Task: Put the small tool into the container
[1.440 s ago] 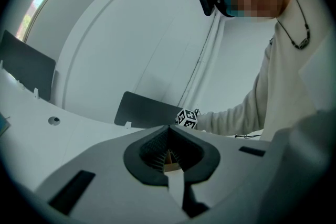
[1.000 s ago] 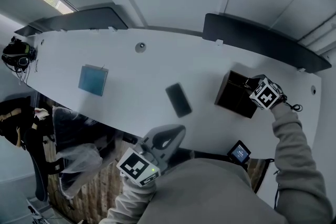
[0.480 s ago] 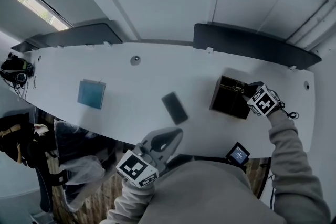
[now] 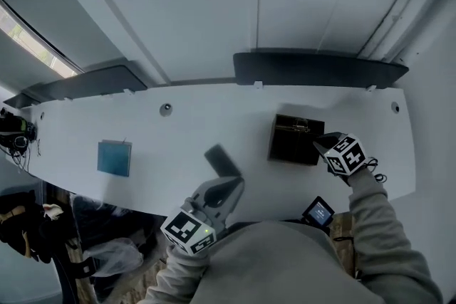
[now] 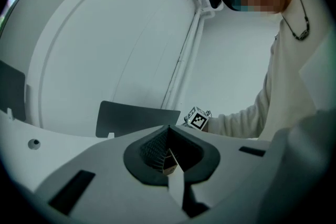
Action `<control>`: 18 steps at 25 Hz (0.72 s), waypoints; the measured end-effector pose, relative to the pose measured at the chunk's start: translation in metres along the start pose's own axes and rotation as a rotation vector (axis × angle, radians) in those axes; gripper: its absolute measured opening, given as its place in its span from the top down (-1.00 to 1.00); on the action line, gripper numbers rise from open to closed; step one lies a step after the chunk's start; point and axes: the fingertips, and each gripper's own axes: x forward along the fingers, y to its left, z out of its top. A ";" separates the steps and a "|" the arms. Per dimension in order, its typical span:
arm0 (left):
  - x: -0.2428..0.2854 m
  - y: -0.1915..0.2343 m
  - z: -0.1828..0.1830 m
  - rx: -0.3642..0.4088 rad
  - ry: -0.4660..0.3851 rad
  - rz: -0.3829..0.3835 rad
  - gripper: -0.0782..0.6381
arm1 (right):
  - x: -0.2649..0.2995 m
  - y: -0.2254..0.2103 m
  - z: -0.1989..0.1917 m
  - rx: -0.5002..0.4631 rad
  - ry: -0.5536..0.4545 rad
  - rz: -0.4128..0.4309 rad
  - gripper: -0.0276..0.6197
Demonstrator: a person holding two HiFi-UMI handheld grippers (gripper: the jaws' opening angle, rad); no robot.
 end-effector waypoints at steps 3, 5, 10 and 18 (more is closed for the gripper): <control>0.011 0.000 -0.007 0.054 0.042 0.013 0.77 | -0.012 0.010 -0.001 0.060 -0.054 -0.005 0.85; 0.016 -0.004 -0.005 0.071 0.044 -0.003 0.77 | -0.021 0.014 -0.001 0.068 -0.073 -0.019 0.85; 0.023 -0.009 0.005 0.081 0.030 -0.037 0.77 | -0.063 0.021 0.021 0.104 -0.177 -0.042 0.85; 0.063 -0.024 0.022 0.132 0.076 -0.140 0.77 | -0.169 0.051 0.069 0.164 -0.448 -0.073 0.85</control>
